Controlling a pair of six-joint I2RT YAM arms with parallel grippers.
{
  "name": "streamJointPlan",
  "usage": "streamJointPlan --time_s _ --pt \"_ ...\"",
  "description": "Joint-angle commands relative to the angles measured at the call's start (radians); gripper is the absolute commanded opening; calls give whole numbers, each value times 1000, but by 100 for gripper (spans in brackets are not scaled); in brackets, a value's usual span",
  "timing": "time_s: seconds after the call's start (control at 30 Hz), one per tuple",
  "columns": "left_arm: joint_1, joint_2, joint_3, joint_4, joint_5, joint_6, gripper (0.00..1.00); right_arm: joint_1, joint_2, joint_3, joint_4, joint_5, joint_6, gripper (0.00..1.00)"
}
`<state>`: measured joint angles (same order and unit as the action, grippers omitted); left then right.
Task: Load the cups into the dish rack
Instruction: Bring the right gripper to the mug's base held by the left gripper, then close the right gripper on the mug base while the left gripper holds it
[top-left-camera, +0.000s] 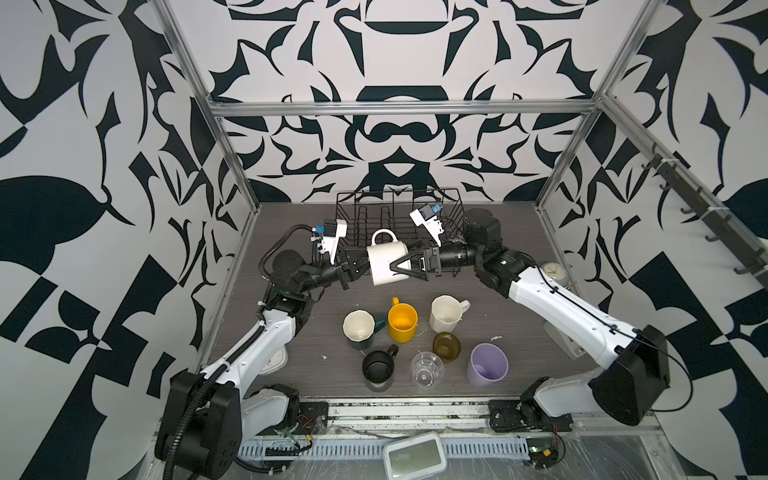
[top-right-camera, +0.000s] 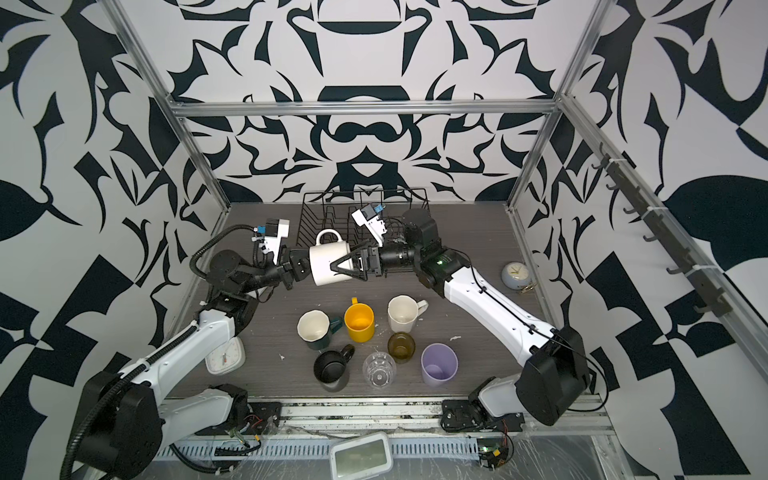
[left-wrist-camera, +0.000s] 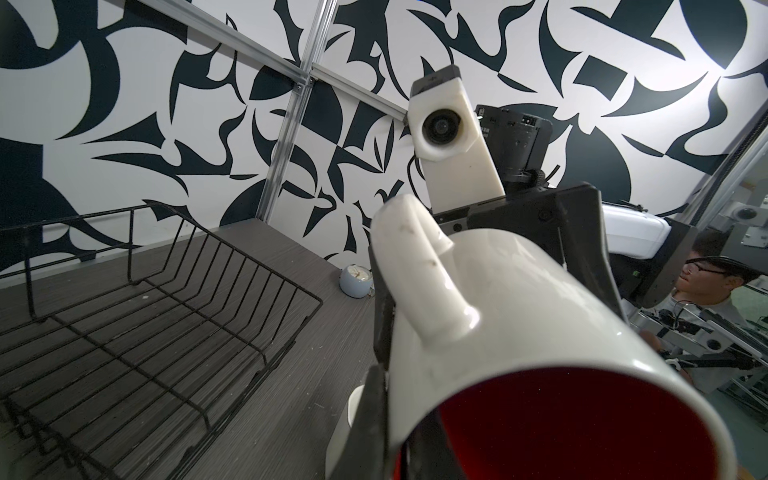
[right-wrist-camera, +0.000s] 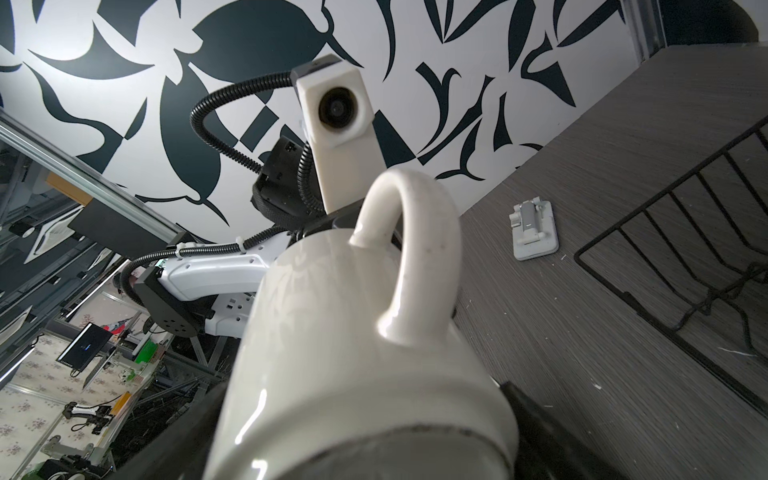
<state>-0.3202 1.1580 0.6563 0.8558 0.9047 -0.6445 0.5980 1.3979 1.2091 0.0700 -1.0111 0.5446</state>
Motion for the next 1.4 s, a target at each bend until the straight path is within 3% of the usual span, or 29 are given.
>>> streamJointPlan --time_s 0.0,0.37,0.73,0.97,1.17,1.23,1.37 --pt "1 -7 50 101 11 -33 0 10 -2 44 20 18 -23 99" --pt "1 5 52 143 21 -72 0 28 22 66 3 56 -25 95" --pt "1 3 54 146 5 -76 0 45 23 80 -51 94 -48 79" --pt "2 5 58 146 -4 -75 0 48 22 76 -67 116 -55 45" --pt "1 4 60 134 -15 -72 0 48 18 79 -57 133 -48 8" --pt "1 5 64 126 -16 -70 0 48 17 78 -35 132 -29 1" --pt "1 6 66 122 -24 -69 3 48 14 78 4 136 -1 0"
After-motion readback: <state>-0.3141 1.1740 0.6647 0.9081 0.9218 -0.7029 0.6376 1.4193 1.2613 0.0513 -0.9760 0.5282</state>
